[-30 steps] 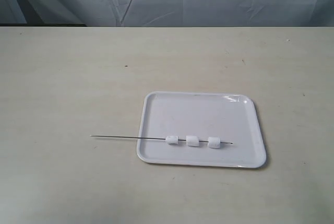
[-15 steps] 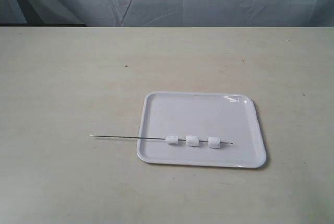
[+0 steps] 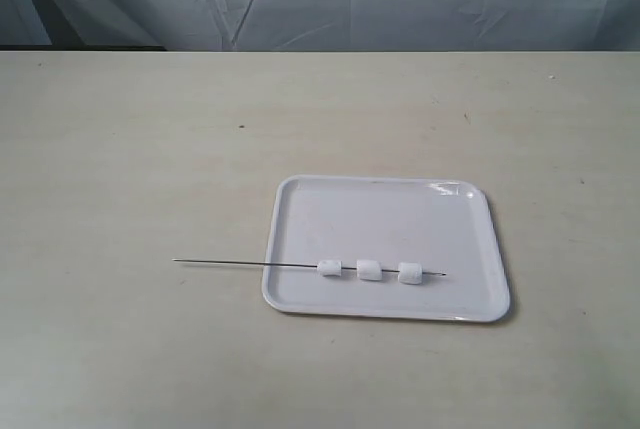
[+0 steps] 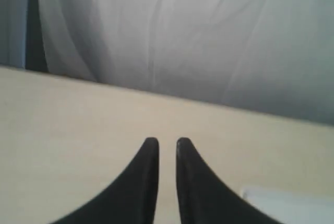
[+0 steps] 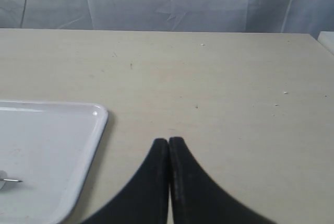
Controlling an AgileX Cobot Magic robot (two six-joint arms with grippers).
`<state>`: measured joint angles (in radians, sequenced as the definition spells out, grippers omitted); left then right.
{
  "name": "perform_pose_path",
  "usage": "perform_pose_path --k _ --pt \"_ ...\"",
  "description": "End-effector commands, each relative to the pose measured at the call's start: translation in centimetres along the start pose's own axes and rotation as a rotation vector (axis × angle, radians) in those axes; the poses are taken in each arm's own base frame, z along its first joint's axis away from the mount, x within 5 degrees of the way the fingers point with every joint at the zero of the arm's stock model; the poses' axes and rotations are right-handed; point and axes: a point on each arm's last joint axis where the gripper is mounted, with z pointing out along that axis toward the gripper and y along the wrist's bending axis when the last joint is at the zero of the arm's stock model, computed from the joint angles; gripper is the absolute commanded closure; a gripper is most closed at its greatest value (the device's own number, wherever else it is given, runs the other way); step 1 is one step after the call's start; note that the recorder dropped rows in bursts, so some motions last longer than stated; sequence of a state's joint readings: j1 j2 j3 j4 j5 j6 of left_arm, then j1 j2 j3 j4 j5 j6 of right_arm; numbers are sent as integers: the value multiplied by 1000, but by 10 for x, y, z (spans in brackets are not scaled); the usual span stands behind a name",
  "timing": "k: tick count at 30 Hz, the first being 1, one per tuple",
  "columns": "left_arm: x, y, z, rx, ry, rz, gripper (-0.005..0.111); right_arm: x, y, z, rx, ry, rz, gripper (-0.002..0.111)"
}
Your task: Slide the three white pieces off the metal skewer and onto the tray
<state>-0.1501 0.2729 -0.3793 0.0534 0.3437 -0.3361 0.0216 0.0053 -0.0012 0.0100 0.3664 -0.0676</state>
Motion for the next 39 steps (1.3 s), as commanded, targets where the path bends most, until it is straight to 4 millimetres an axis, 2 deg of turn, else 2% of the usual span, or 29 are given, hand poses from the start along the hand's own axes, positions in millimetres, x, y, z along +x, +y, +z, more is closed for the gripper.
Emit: perform_pose_path --k 1,4,11,18,27,34,39 --pt "16 -12 32 80 359 107 86 0 0 0 -1 -9 -2 109" --pt "31 -16 52 122 528 115 81 0 0 0 -1 -9 -2 109" --pt "57 -30 92 264 770 35 73 0 0 0 -1 -9 -2 109" --pt "70 -39 130 382 930 106 52 0 0 0 -1 -9 -2 109" --pt "85 -47 174 501 899 497 52 0 0 0 -2 -9 1 109" --pt "98 -70 200 612 856 724 52 0 0 0 -2 -9 1 109" --pt "111 -84 214 675 875 821 52 0 0 0 -2 -9 1 109"
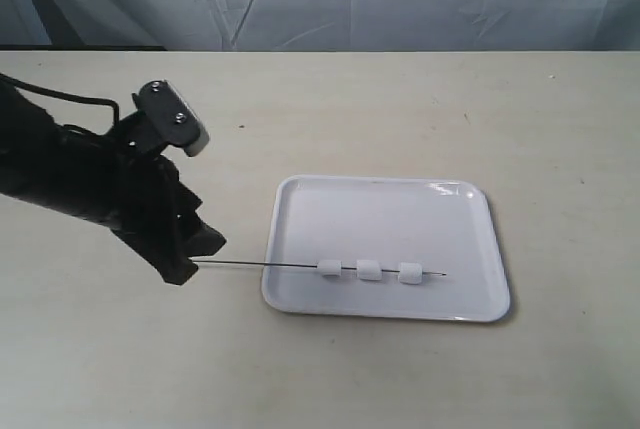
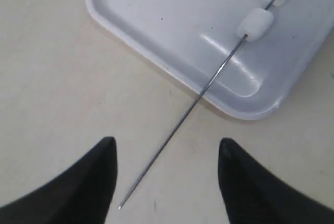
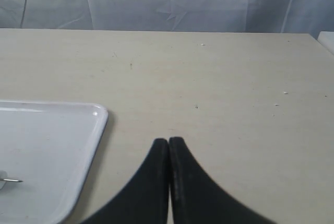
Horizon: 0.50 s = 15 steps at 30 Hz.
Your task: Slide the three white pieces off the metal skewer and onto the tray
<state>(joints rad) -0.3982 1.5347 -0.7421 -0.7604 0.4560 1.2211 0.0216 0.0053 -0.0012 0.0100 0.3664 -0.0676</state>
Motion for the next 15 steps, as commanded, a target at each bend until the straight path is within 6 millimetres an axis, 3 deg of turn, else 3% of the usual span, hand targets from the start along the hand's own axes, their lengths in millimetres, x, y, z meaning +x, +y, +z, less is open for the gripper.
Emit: perform_pose_path --k 1,7,15 --pt "-9 -2 19 19 42 111 52 0 0 0 -2 -9 1 109" --pt "-2 2 42 38 152 187 52 0 0 0 -2 -9 1 109" --pt "-8 11 42 23 246 142 52 0 0 0 -2 -9 1 109"
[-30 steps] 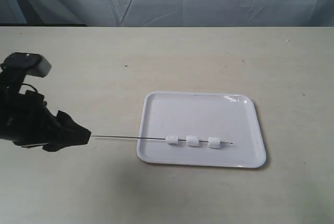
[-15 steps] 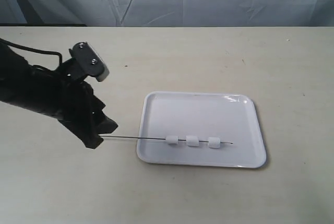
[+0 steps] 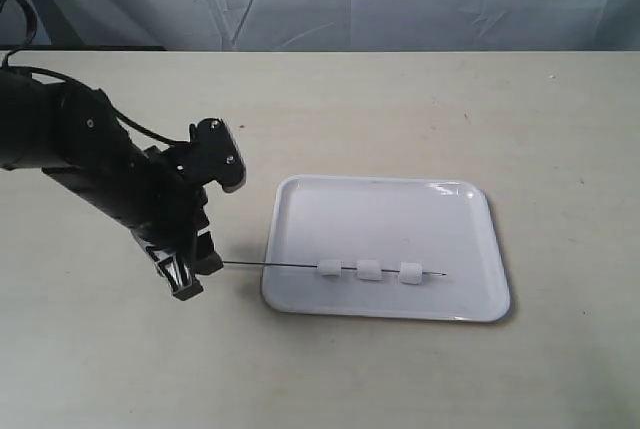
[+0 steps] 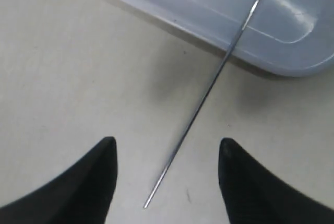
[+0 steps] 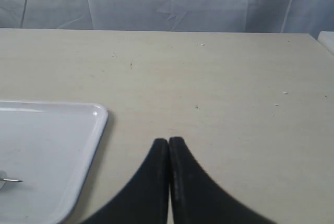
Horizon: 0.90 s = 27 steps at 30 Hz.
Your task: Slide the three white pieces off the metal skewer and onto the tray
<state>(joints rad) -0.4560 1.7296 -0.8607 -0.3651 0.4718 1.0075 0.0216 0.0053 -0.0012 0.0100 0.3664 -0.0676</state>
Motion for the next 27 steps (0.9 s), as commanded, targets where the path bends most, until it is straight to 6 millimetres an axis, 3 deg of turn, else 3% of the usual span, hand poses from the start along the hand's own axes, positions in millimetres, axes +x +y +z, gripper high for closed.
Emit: perform_pose_path --k 1,5,13,27 --pt "-6 0 -4 34 24 -34 52 0 0 0 -2 -9 1 109" --pt "-14 -8 -3 38 25 19 52 -1 -2 0 28 -19 -81 109" --pt "-24 -21 11 -61 96 322 52 -6 -5 -1 60 -62 -169 109" --pt "-22 -20 39 -53 97 311 52 -6 -5 -1 59 -63 -165 109"
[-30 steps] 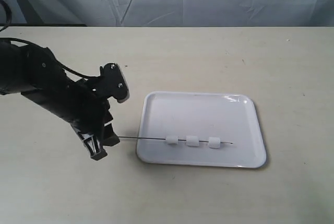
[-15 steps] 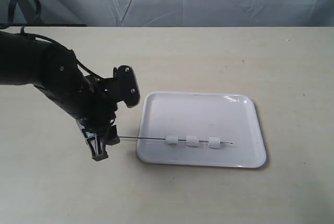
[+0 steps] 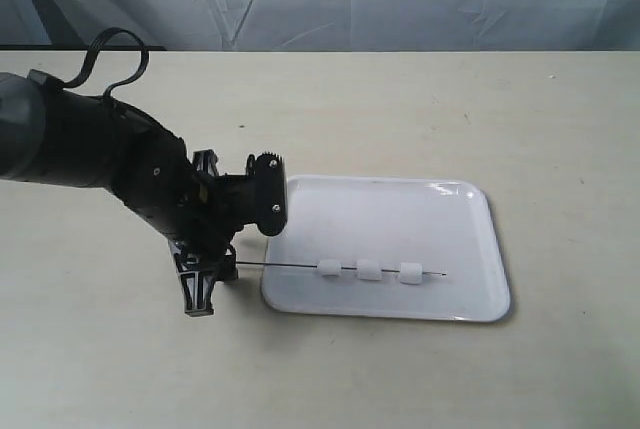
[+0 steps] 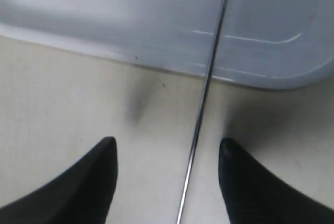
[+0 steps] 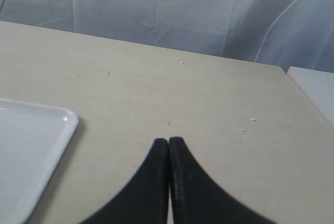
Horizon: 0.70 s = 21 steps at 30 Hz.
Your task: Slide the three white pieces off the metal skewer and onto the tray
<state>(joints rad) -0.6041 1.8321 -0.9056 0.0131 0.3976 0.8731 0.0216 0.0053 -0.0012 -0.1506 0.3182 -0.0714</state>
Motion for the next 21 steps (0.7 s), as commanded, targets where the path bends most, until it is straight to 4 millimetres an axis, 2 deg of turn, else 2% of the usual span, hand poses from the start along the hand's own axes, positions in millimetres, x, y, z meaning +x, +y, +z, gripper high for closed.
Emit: perform_pose_path --k 1,6,10,12,13,17,21 --pt "-1 -3 11 24 0 -36 53 -1 0 0 3 -19 -10 109" --pt "2 -8 25 61 32 -36 59 -1 0 0 3 -19 -10 109" --pt "3 -9 28 71 40 -36 65 -1 0 0 3 -19 -10 109" --pt "3 -9 28 71 40 -36 75 -1 0 0 3 -19 -10 109" --pt "3 -9 28 71 40 -36 84 -1 0 0 3 -19 -10 109" --pt "4 -10 28 83 50 -27 107 -1 0 0 3 -19 -10 109" --pt "6 -12 28 103 68 -20 107 -1 0 0 3 -19 -10 109"
